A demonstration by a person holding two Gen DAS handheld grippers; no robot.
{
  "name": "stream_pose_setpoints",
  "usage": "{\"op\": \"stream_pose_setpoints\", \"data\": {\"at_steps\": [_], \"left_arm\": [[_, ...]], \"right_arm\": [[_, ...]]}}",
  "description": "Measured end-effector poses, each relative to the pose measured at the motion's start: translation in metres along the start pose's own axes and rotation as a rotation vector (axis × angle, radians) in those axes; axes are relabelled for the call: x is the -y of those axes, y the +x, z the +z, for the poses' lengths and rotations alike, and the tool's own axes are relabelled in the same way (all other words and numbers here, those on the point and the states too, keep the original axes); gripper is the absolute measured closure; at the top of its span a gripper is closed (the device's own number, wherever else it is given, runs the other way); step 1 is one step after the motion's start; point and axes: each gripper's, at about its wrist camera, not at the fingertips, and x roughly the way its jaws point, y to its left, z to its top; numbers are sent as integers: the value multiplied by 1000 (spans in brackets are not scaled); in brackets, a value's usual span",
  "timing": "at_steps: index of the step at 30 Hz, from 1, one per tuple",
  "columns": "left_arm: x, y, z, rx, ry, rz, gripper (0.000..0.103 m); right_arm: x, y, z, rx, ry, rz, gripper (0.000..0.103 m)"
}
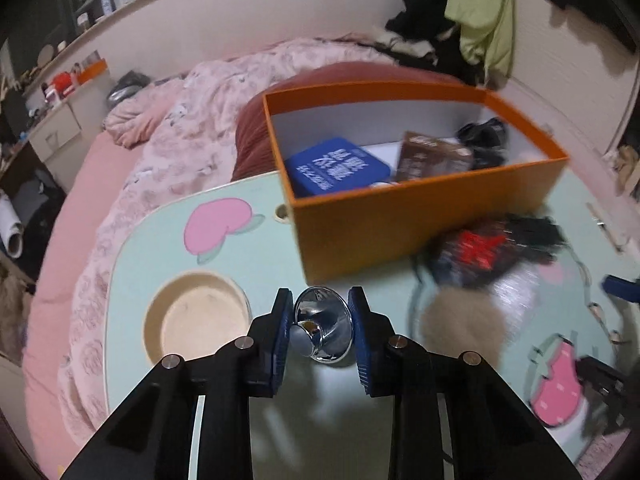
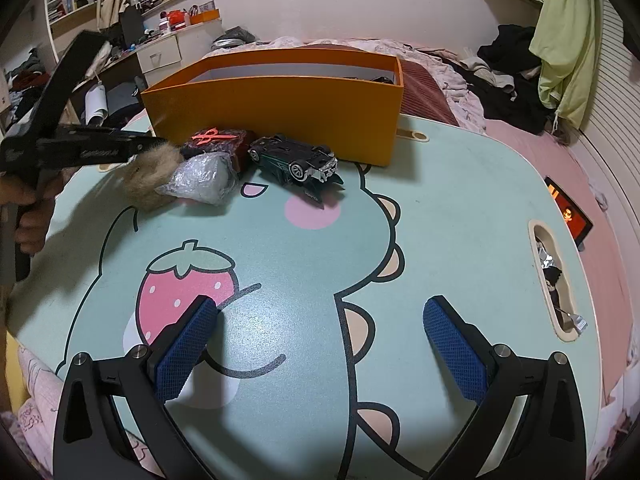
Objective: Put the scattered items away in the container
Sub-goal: 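Grasp the silver round ornament with the left gripper, then drop the silver ornament into the orange box while right gripper drops the clear plastic bag in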
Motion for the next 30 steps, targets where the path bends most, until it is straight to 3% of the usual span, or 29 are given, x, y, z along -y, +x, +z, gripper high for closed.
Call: {"op": "stream_pose_setpoints", "data": {"at_steps": [6,11,18,22,27,30], "left_arm": [[28,-42,-39,65,5,-27,76],[50,-51,-65,63,-39,-92,76],[72,-44,-77,72,-27,-69,75],[75,-44,-80,94,-8,-42,75],[70,-46,-83,111,-26,-43,75],[66,-48,-84,119,-52,-38,75]], "right_arm": [[-2,1,-3,7,10,3,0],[5,-1,-4,26,37,35,0],[16,-4,-4,66,103,115,0],[14,-4,0,45,105,87,0],[2,-5,12,43,57,101,0],[-14,-4,29,53,11,160,7]]}}
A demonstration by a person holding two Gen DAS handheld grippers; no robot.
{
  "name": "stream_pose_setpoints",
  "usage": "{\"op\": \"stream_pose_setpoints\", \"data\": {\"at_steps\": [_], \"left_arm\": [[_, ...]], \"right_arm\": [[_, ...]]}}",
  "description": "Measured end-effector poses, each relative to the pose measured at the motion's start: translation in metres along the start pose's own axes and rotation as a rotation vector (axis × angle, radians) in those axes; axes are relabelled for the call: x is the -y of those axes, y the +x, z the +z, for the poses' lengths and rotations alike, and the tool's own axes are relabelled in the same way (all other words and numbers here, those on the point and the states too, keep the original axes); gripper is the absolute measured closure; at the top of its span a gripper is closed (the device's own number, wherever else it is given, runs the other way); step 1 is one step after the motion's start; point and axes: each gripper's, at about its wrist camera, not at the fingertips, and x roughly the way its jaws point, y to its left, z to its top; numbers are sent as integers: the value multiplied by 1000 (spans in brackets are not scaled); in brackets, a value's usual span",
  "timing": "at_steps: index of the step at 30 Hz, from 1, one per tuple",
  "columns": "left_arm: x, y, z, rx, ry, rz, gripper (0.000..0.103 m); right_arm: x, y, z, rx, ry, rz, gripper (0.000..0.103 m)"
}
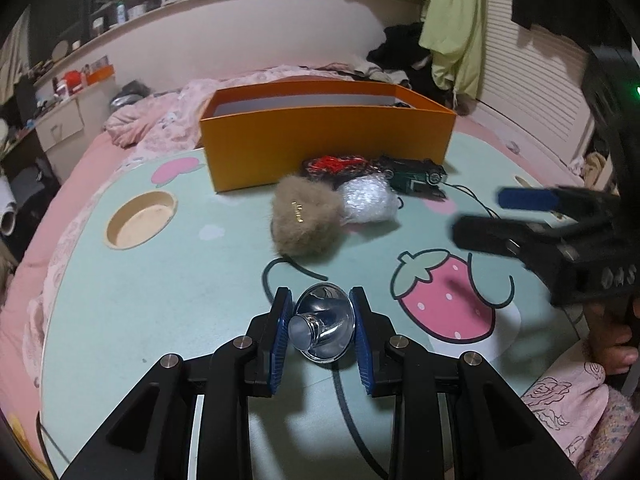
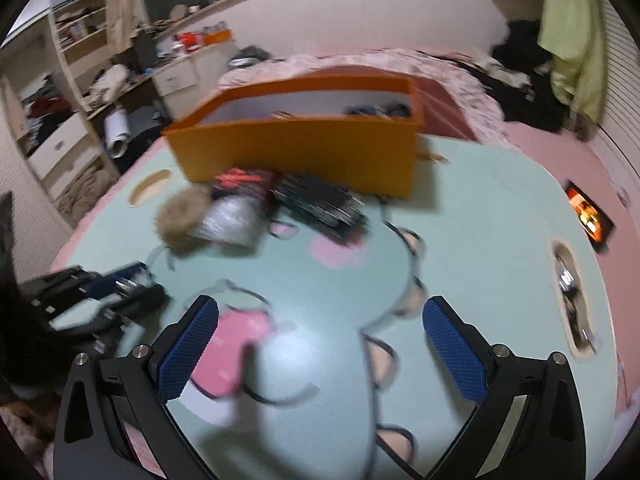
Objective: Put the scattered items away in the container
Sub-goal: 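Drop the silver ornament into the orange box while right gripper drops the clear plastic bag in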
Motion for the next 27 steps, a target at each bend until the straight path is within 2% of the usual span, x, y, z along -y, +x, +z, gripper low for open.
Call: {"op": "stream_pose_setpoints", "data": {"at_steps": [2,4,6,8,9,10,13,19,23,27], "left_arm": [[-3,-1,-1,4,-10,8,75],[-4,-2,-2,5,-16,15,75],[-6,-3,-3,7,-24,15,75],[-9,-4,-3,8,-33,16,76],[-10,-4,-4,9,-37,15,76],[-11,-5,-4,11,-41,13,76],[-13,-10,-2,22,-44,8,75],[-7,-16,22,38,-26,-48,76],[-7,-24,72,111,-12,-68,76],[-12,-12,137,149,-23,-33,75]], "right_arm": [[-11,11,14,-15,-24,36,13],[-22,29,27,-56,-28,68,25],[-32,45,35,-94,-30,96,33],[-38,58,39,-123,-39,80,48],[-41,61,41,-117,-50,62,67],[-41,59,41,-115,-55,69,70],[-37,38,35,-84,-45,122,70],[-31,0,26,-7,-89,58,70],[-27,-10,45,40,-100,11,70],[-14,-5,80,58,-56,-36,70]]}}
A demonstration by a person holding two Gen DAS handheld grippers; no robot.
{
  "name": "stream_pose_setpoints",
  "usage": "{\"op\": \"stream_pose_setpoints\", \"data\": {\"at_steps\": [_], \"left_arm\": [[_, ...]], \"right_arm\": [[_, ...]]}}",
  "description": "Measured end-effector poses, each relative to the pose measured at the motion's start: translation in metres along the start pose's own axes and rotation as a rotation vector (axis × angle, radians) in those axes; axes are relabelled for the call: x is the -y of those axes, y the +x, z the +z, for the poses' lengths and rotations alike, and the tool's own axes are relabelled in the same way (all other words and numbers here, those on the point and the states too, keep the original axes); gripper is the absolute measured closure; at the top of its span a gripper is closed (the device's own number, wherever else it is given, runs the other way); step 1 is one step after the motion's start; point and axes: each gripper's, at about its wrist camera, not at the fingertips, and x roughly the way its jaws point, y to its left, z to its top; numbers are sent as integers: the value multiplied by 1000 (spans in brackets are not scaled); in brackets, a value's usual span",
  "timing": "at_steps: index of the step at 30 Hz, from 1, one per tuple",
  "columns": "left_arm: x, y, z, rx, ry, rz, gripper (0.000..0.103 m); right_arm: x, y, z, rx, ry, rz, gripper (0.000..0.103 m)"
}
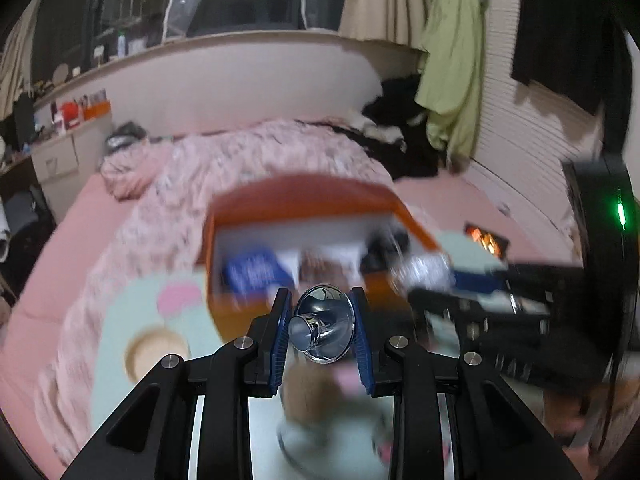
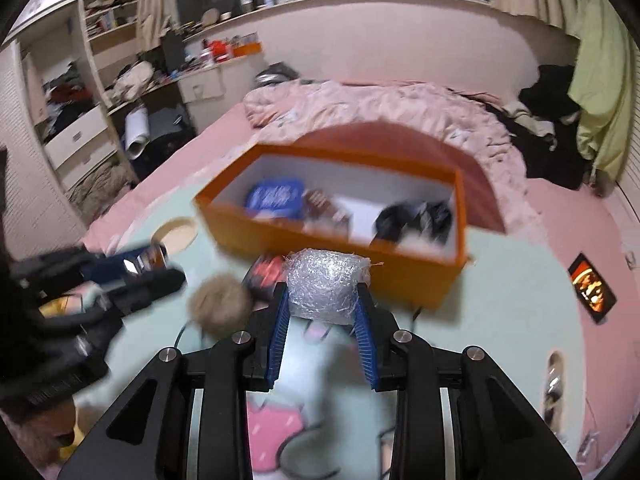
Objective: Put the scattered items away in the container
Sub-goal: 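Drop the silver ornament into the orange box while right gripper drops the clear plastic bag in, then withdraw both grippers from the orange box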
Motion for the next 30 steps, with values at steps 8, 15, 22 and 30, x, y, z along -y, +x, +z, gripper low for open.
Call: {"op": "stream_pose_setpoints", "data": {"at_steps": [8,15,22,30], "left_arm": [[-27,83,52,-132,-121,124,25],[-27,65,18,-105,-106,119,19],[-16,16,-26,-88,-33,109,1],[-1,11,-97,-203,-13,166,1]], "right_arm": [[26,35,58,15,17,-168,65],[18,37,33,45,-22,-247,30],[17,13,-3,39,6,-233,29],[18,10,-67,-102,61,-201,29]]}}
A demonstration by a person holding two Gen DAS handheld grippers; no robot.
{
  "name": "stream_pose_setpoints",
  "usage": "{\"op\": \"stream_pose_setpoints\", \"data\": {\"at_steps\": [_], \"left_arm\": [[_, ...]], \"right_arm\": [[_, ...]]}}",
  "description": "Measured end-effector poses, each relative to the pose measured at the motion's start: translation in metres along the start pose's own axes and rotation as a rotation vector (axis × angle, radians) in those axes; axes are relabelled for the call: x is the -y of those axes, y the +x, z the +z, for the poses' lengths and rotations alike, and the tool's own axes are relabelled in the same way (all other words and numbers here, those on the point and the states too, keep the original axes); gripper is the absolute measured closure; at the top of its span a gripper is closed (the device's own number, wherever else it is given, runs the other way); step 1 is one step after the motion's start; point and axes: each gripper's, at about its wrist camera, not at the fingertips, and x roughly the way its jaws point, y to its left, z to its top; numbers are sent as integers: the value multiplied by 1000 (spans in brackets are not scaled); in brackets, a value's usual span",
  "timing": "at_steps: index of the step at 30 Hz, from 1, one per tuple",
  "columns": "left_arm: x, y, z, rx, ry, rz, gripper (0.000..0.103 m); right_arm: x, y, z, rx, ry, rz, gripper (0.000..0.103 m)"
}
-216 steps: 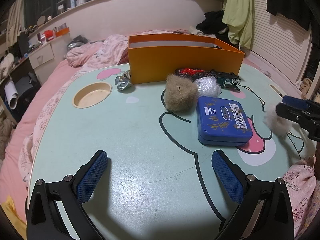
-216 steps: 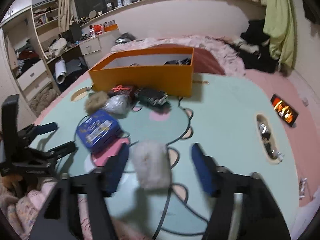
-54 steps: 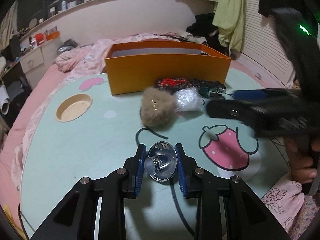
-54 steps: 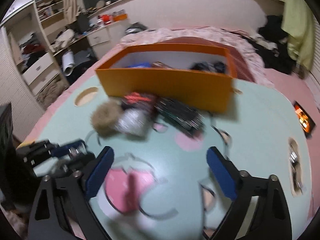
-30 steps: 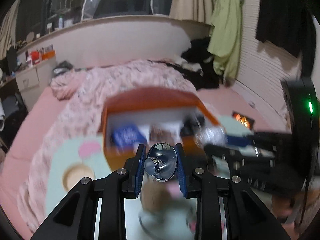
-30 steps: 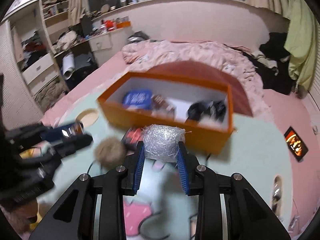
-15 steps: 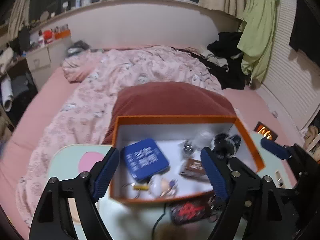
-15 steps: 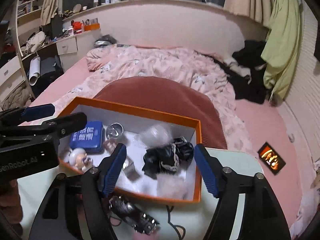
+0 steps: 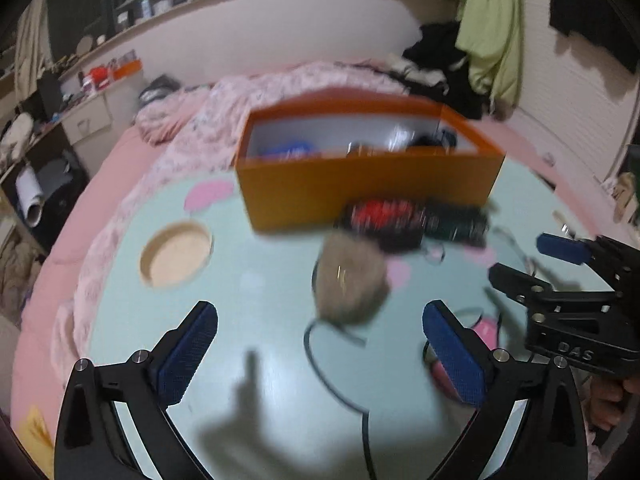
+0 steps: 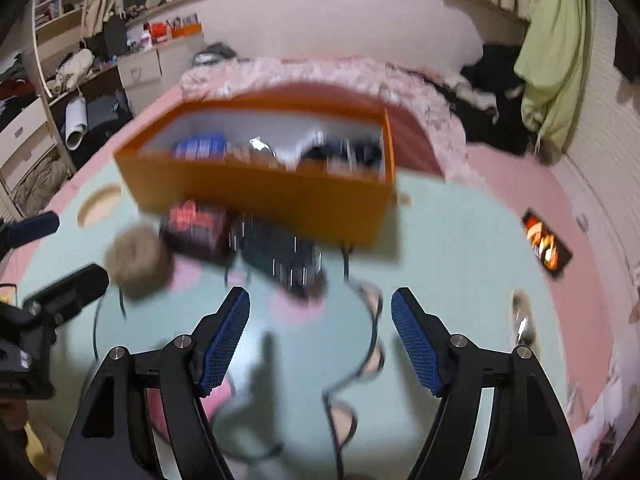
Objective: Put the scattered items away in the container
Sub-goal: 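Withdraw both grippers from the orange box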
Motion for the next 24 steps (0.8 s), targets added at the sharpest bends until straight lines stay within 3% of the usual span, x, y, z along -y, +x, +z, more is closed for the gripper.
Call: {"op": "stream_pose_setpoints", "data": {"at_steps": [3,5,7,24], "left_arm": [[-4,11,-11,-41,-35,24,1],[-3,23,-19,-100,-39,19,0],[-2,22,-20,-83,-32,7,0],[-3,20,-21,-76,-31,2,0]], "right_arm": [[0,4,-14,-32,25,9,29],[2,9,-17,-57,39,15,19],[5,11,-18,-75,46,7,1],[4,12,-24,-75,39,9,0]]}}
